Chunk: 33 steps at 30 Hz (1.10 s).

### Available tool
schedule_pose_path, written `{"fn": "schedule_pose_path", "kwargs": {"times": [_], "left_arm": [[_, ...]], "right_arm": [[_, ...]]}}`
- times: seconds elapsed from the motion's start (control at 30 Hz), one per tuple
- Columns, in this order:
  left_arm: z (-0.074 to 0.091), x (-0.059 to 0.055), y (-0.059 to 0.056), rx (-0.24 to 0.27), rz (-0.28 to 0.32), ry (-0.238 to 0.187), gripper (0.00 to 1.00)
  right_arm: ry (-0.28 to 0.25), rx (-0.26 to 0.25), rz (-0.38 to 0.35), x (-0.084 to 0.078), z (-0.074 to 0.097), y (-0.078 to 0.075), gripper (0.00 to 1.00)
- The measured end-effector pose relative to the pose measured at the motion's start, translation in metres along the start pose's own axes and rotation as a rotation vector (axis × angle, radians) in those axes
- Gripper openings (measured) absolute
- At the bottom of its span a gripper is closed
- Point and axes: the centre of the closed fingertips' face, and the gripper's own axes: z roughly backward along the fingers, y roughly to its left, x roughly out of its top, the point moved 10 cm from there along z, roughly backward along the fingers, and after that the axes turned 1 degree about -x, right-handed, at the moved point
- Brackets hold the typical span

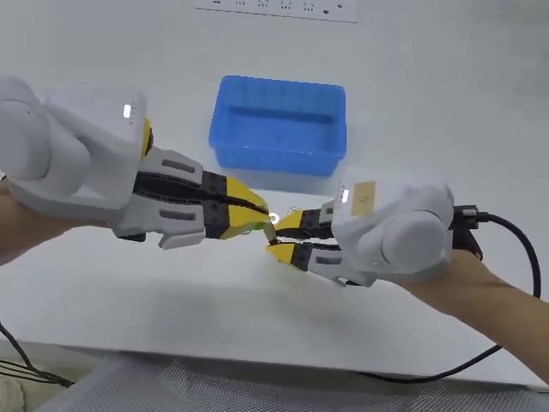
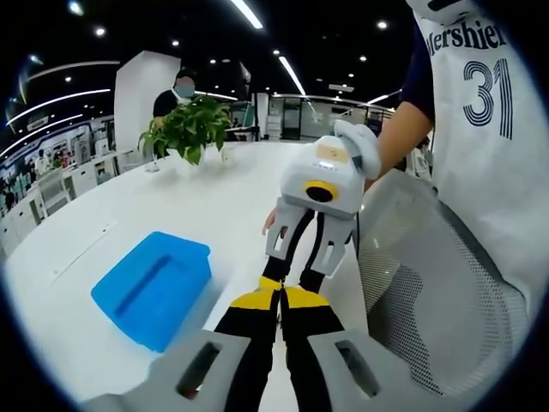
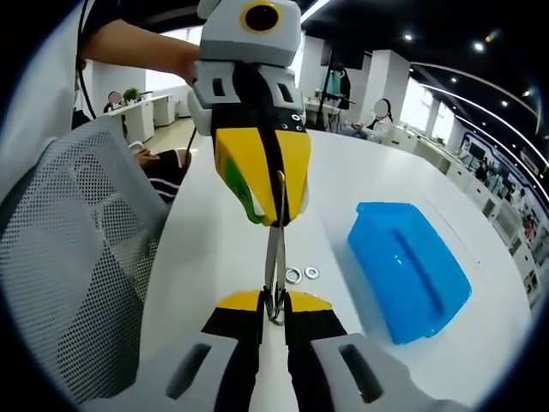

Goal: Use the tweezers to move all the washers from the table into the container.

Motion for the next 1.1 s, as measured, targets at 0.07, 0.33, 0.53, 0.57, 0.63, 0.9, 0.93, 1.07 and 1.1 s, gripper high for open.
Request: {"fn": "schedule_pose_path", "kwargs": {"times": [0.07,0.33,0.53,0.57,0.63,0.9,0.93,1.07,1.1], "left_arm": [[0.003,0.003,0.000,0.000,-0.008,-0.002,0.05],[0.017,0.019,0.002,0.009,-0.048,-0.010,0.05],[0.028,0.034,0.010,0.030,-0.069,-0.027,0.05],[0.029,0.037,0.012,0.031,-0.078,-0.027,0.05],[0.030,0.042,0.014,0.031,-0.093,-0.024,0.05],[0.036,0.061,0.029,0.019,-0.143,-0.014,0.05],[0.036,0.063,0.032,0.017,-0.149,-0.012,0.05],[0.038,0.073,0.045,0.010,-0.174,-0.013,0.05],[0.039,0.075,0.048,0.010,-0.178,-0.014,0.05]], "right_arm": [[-0.003,-0.006,0.012,0.003,0.002,0.000,0.10],[-0.021,-0.032,0.080,0.021,0.012,-0.006,0.10],[-0.040,-0.061,0.112,0.036,0.020,-0.018,0.10],[-0.042,-0.066,0.121,0.039,0.021,-0.020,0.10],[-0.045,-0.074,0.130,0.043,0.022,-0.024,0.10],[-0.068,-0.087,0.137,0.055,0.028,-0.040,0.10],[-0.071,-0.088,0.139,0.057,0.029,-0.044,0.10],[-0.080,-0.103,0.150,0.064,0.032,-0.058,0.10],[-0.083,-0.106,0.153,0.065,0.032,-0.062,0.10]]}}
